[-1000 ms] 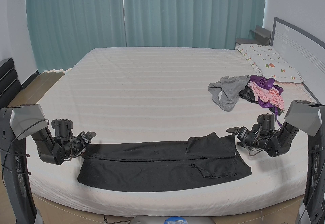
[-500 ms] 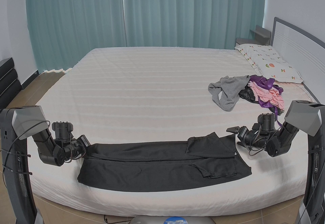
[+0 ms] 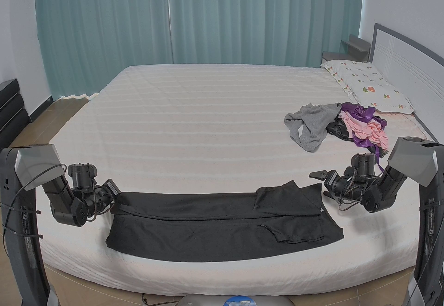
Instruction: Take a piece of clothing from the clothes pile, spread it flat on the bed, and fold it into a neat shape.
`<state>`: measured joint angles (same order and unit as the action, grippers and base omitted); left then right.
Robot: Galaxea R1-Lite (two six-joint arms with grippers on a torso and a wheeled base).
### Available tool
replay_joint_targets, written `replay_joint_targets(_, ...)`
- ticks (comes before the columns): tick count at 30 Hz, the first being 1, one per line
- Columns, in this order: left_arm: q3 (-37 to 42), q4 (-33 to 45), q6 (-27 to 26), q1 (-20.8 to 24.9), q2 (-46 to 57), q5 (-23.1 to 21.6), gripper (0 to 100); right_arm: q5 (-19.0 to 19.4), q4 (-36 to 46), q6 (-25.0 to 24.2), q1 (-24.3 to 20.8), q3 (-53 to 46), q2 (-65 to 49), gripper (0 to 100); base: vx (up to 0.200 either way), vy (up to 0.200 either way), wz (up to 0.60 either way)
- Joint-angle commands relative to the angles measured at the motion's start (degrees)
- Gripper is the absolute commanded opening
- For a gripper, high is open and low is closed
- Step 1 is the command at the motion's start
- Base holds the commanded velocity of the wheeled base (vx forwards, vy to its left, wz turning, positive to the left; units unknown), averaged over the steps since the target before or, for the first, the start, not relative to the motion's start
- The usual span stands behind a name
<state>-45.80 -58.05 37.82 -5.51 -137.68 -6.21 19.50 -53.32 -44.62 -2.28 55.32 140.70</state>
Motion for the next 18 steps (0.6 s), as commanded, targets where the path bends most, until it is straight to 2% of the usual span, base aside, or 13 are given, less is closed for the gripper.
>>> replay_joint_targets(1,0.18,-0.48,0.51,-0.11,-0.13,0.05,0,0.01,-0.03,-0.03,-0.18,0.84,0.89,100,0.0,0.0,0.0)
replay_joint_targets(9,0.45,-0.48,0.51,-0.2,-0.57,0.05,0,-0.17,-0.03,0.23,-0.71,2.25,2.73,100,0.0,0.0,0.0)
replay_joint_targets(10,0.62,-0.48,0.51,-0.11,-0.57,0.05,0,-0.34,0.06,0.23,-0.8,2.6,3.09,0,0.0,0.0,0.0)
replay_joint_targets(18,0.89,-0.48,0.51,-0.11,-0.57,0.05,0,-0.61,1.38,-0.12,-0.44,5.06,3.26,0,0.0,0.0,0.0)
